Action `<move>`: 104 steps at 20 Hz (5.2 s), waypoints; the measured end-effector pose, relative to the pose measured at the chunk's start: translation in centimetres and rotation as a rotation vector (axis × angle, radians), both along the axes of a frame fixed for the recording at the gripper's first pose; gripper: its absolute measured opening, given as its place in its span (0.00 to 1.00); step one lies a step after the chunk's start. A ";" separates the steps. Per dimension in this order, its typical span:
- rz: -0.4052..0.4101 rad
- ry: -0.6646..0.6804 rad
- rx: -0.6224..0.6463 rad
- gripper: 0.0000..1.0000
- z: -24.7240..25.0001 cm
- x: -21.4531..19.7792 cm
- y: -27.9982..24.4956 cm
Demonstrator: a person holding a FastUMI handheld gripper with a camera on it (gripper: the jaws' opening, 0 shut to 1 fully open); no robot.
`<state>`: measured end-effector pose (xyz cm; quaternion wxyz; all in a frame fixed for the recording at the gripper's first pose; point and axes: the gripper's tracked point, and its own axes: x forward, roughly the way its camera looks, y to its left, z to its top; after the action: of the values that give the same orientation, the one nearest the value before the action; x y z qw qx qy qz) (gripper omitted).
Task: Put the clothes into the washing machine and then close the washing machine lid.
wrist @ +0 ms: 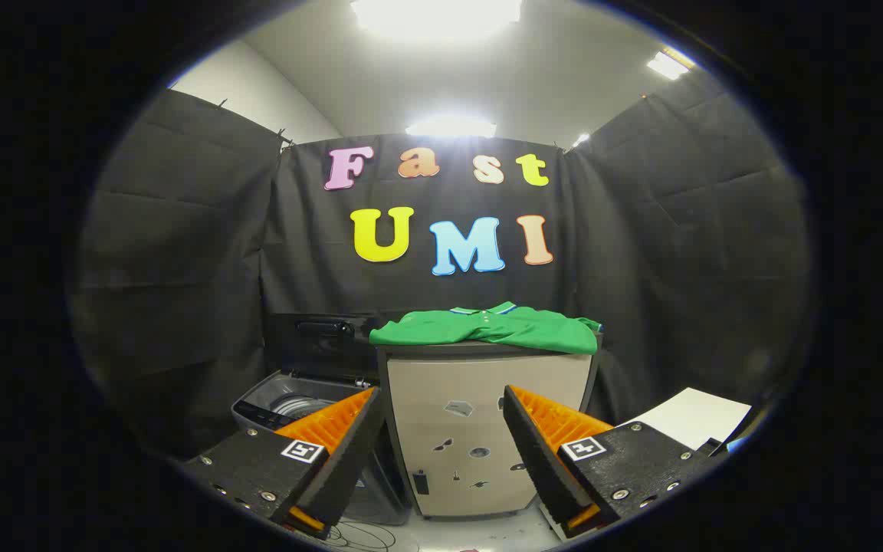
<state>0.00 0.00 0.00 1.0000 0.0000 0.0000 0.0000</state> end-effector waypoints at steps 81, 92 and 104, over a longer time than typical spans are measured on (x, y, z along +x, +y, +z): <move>0.082 0.600 -0.009 0.97 2.7 39.9 -11.2; 0.075 0.726 -0.049 0.96 0.1 40.7 -12.4; 0.142 0.617 0.142 0.02 0.9 40.5 -11.0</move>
<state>40.49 -11.03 0.94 0.9479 0.0697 0.3031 0.0696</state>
